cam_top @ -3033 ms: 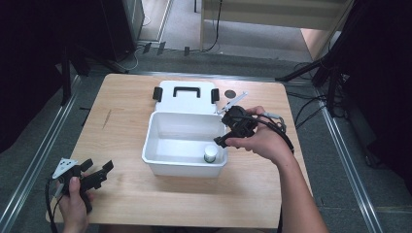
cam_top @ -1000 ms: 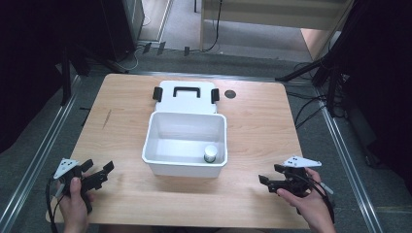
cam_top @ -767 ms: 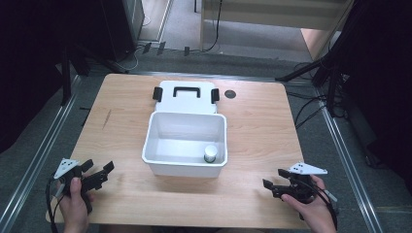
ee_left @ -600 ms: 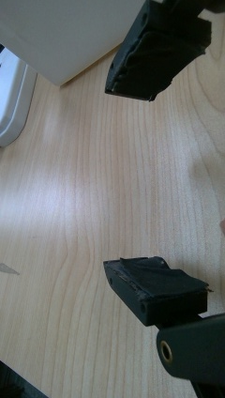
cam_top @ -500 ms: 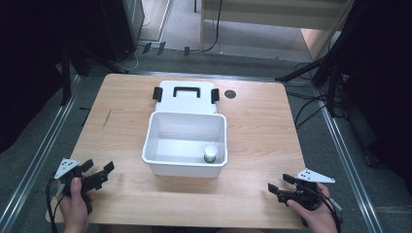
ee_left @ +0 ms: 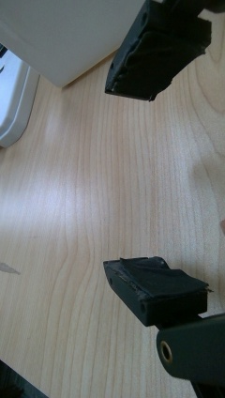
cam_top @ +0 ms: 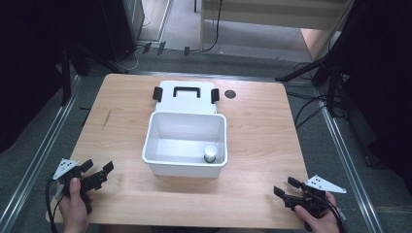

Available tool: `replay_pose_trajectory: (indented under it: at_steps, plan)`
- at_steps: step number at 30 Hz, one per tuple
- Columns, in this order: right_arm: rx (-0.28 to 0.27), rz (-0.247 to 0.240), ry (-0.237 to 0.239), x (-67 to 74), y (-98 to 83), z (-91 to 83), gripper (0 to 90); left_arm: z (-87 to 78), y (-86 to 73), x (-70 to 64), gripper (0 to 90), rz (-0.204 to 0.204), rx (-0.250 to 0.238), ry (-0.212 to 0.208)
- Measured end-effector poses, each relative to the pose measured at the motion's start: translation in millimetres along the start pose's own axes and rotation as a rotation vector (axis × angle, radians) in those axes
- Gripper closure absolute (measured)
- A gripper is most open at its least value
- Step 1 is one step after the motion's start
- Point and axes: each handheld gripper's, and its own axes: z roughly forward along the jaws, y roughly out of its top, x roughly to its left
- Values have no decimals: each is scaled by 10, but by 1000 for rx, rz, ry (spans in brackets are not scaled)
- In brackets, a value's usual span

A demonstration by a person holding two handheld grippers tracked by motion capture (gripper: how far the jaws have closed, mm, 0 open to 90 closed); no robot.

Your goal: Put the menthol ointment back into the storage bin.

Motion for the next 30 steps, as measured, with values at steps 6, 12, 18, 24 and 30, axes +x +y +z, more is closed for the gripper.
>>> replay_pose_trajectory:
  at_steps: [6, 12, 18, 24, 30]
  plan:
    - [-24, 4, 18, 8, -21, -30, 226, -9, 0, 20, 144, -11, -4, -9]
    - [29, -17, -16, 63, -22, 7, 173, -12, -2, 21, 144, -17, -8, -6]
    - [-22, 5, 14, 41, -40, -43, 168, -14, -4, 17, 144, -15, -8, -9]
    - [-50, 28, 43, 6, -51, -70, 151, -15, -5, 20, 144, -16, -10, -12]
    - [-60, 48, 32, -4, -54, -75, 151, -15, -4, 21, 144, -17, -9, -13]
